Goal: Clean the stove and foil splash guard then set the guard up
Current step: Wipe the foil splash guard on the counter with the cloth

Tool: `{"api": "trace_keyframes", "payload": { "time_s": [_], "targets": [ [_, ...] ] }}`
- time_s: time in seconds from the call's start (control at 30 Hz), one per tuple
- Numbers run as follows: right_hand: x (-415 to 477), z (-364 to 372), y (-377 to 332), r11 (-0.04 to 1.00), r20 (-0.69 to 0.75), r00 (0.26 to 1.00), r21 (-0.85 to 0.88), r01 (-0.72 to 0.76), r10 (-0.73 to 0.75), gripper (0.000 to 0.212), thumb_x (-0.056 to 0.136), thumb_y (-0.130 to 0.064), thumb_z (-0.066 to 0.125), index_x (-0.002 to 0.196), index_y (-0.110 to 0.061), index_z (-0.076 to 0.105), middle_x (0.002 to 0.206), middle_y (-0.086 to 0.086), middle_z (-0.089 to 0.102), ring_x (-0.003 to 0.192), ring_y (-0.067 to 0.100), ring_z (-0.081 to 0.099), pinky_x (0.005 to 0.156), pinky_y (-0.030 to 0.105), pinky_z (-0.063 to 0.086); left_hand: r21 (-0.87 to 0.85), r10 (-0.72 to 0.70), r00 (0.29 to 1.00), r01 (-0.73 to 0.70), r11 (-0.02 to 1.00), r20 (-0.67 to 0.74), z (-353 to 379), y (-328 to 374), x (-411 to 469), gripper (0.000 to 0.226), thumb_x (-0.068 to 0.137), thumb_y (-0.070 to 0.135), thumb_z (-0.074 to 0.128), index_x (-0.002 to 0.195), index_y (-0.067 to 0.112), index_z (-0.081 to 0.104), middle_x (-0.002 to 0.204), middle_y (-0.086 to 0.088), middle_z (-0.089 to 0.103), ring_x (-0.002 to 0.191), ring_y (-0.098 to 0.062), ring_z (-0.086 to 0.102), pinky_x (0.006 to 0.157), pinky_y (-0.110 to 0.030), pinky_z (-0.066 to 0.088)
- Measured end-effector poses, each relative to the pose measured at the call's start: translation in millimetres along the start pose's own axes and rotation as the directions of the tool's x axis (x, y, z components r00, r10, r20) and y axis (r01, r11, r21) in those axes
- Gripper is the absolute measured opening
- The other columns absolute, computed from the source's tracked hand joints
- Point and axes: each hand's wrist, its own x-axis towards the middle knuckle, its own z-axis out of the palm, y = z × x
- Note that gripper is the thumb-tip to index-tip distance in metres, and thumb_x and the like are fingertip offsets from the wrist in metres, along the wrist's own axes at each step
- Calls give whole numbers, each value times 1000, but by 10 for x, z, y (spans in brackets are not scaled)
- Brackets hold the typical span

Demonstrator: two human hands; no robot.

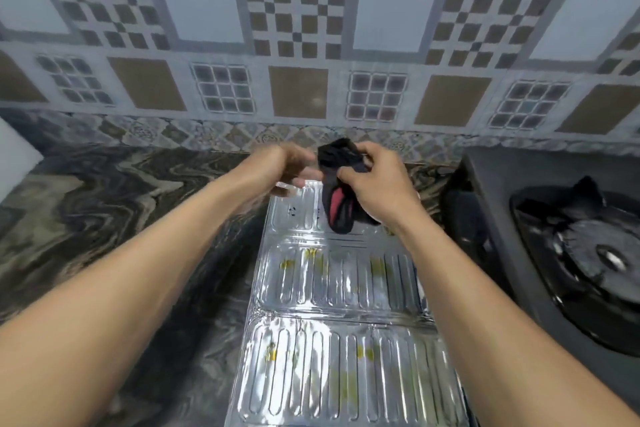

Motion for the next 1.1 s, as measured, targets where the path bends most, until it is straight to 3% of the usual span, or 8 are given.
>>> {"api": "trace_keyframes", "payload": {
  "time_s": [0.07,0.17,0.27,0.4,0.53,0.63,0.77,1.1],
  "targets": [
    [138,91,83,987,-67,998,-163,-5,-6,26,85,-14,66,110,-22,68,91,-3,69,88,21,64,64,29,46,310,119,988,-82,947,-102,-136,-238,279,24,97,16,50,114,11,67,102,-2,76,83,-15,62,69,-30,47],
    [301,295,265,901,-100,994,-433,4,-53,35,88,-17,62,122,-24,61,96,5,69,94,33,62,65,33,36,850,199,980,-87,520,-21,-352,-673,584,43,93,28,54,136,24,57,134,-8,63,122,-29,58,100,-40,48],
    [391,602,480,789,-25,997,-613,46,-77,42,92,-13,59,132,-22,51,105,13,70,95,36,63,66,34,35,944,37,990,-144,296,139,-522,-956,760,77,95,57,49,159,28,18,166,-2,17,153,-26,15,122,-49,21],
    [411,949,690,687,173,980,-700,194,-100,39,93,-42,57,127,-22,52,104,9,71,97,34,63,68,37,41,958,-33,957,-288,17,288,-727,-1164,936,98,85,84,19,159,26,-9,164,7,-15,153,-18,-14,123,-52,-4],
    [469,1119,998,639,219,947,-699,321,-236,46,94,-57,46,120,-23,64,119,2,69,122,29,50,98,46,35,936,13,936,-351,-35,352,-872,-1445,1038,101,79,88,1,155,26,-22,163,5,-20,151,-14,-19,122,-50,-8],
    [493,1227,1247,679,286,949,-672,297,-132,55,102,-50,30,148,-23,42,156,0,39,149,24,22,120,55,8,930,79,927,-367,-26,368,-903,-1579,1071,100,81,87,2,155,24,-22,163,3,-21,150,-14,-20,122,-51,-10],
    [518,1410,1255,681,360,917,-630,373,-170,56,106,-42,24,157,-19,25,162,1,27,151,21,17,122,50,3,924,82,921,-379,-45,381,-930,-1604,1102,102,81,88,1,155,23,-22,163,2,-22,151,-18,-22,120,-57,-12],
    [372,1155,1378,536,524,836,-664,522,-165,55,104,-39,24,156,-19,26,162,5,28,151,25,21,121,57,5,933,11,933,-359,20,359,-953,-1569,1121,108,75,93,9,155,27,-23,163,6,-23,150,-19,-23,118,-61,-13]
  ]
}}
